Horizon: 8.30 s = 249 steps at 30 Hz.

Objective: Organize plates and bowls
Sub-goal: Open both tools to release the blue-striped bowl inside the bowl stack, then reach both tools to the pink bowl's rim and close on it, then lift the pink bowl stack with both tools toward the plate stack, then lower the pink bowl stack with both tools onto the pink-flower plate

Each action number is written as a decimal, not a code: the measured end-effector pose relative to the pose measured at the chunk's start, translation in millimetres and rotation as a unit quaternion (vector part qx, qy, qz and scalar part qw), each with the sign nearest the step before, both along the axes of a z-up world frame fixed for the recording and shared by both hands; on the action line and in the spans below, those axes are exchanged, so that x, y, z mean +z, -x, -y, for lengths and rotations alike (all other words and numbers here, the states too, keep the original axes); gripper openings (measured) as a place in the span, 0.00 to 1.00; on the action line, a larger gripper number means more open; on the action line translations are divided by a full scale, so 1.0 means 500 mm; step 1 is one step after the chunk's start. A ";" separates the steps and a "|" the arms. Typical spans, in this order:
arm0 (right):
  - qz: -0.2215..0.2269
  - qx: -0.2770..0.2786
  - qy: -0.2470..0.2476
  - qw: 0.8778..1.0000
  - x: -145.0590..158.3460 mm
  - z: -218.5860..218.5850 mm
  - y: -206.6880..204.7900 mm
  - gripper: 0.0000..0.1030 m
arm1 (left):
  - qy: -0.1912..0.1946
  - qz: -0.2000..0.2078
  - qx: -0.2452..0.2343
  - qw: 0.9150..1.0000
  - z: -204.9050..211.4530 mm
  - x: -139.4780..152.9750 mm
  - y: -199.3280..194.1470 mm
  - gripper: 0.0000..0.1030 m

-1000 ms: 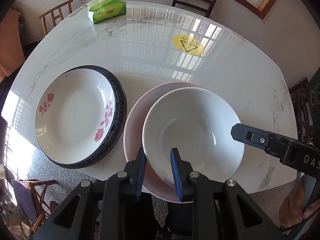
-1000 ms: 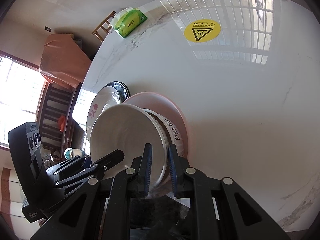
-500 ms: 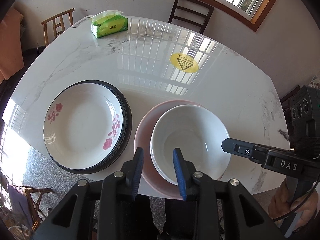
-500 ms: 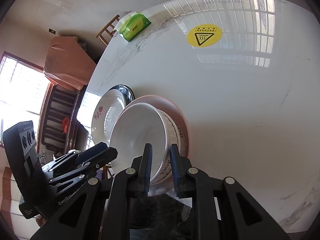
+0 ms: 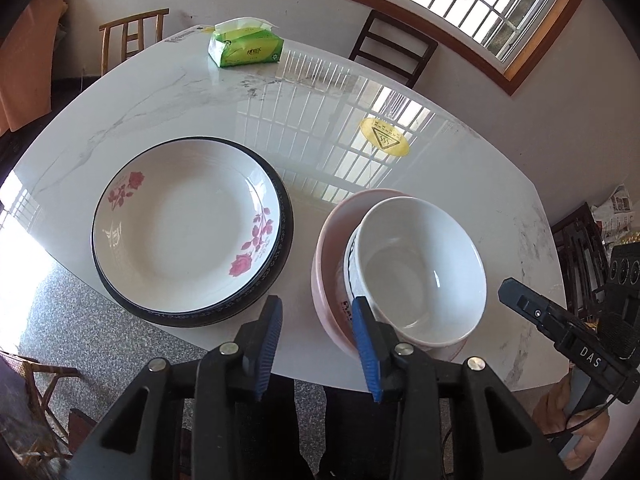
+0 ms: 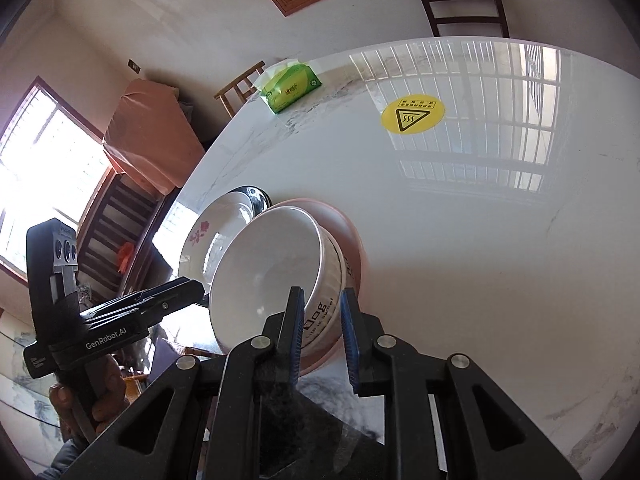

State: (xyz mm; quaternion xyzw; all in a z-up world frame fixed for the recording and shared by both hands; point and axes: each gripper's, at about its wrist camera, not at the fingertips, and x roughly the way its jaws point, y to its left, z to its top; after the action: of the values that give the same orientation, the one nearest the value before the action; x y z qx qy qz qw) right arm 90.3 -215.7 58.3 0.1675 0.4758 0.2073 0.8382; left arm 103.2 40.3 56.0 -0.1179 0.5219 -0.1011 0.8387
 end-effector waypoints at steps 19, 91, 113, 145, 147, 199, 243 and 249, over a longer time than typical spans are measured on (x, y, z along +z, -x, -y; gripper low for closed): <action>-0.018 -0.028 0.036 0.999 -0.043 0.009 0.010 0.38 | -0.019 -0.056 -0.002 0.998 0.019 -0.033 -0.033 0.44; -0.138 0.008 0.115 0.984 -0.113 -0.010 -0.120 0.65 | -0.011 -0.125 0.067 0.990 0.007 -0.084 -0.088 0.42; -0.117 0.026 0.153 0.981 -0.093 -0.028 -0.108 0.52 | -0.057 -0.070 0.038 0.995 0.072 -0.059 -0.068 0.10; -0.124 0.054 0.080 0.988 -0.092 -0.025 -0.098 0.15 | -0.076 -0.022 0.023 0.997 0.106 -0.031 -0.059 0.09; -0.121 0.053 0.080 0.988 -0.091 -0.025 -0.098 0.15 | -0.078 -0.020 0.022 0.997 0.107 -0.030 -0.058 0.09; -0.106 0.102 0.061 0.987 -0.025 -0.167 -0.129 0.16 | -0.091 0.020 0.102 0.990 -0.054 0.075 -0.016 0.06; -0.114 0.161 0.064 0.978 -0.013 -0.326 -0.174 0.18 | -0.077 -0.004 0.167 0.983 -0.228 0.050 -0.054 0.06; -0.118 0.163 0.065 0.977 -0.013 -0.332 -0.176 0.18 | -0.076 -0.012 0.169 0.983 -0.234 0.038 -0.062 0.06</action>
State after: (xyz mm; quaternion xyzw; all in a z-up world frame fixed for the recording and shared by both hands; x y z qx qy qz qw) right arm 178.3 -49.9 52.1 0.0560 0.6052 0.2880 0.7401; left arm 134.4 157.5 75.2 -0.1411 0.5104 0.0837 0.8442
